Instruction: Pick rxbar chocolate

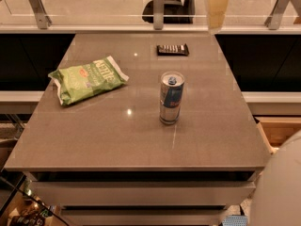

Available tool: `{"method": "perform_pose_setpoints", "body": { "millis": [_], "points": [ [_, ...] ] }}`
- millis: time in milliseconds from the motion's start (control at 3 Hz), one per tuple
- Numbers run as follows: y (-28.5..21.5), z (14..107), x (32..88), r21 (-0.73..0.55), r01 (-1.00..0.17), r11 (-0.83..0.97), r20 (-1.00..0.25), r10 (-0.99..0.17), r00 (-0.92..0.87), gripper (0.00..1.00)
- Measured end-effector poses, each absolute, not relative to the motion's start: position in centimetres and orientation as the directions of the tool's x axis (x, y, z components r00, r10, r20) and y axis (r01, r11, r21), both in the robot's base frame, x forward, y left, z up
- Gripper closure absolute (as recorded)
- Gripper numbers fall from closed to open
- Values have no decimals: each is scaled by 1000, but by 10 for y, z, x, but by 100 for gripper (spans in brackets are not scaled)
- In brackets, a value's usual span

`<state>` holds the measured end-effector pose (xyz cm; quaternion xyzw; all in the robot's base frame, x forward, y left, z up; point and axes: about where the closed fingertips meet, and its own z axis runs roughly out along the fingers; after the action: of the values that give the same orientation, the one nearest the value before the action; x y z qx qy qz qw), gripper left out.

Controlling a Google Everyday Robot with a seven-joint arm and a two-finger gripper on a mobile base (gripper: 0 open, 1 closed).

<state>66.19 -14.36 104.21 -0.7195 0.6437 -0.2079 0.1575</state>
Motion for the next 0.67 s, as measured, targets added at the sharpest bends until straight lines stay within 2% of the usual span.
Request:
{"method": "perform_pose_setpoints", "body": {
  "millis": [667],
  "points": [
    [-131,1010,696,-442,-885,-147,83,-989,123,0]
  ]
}}
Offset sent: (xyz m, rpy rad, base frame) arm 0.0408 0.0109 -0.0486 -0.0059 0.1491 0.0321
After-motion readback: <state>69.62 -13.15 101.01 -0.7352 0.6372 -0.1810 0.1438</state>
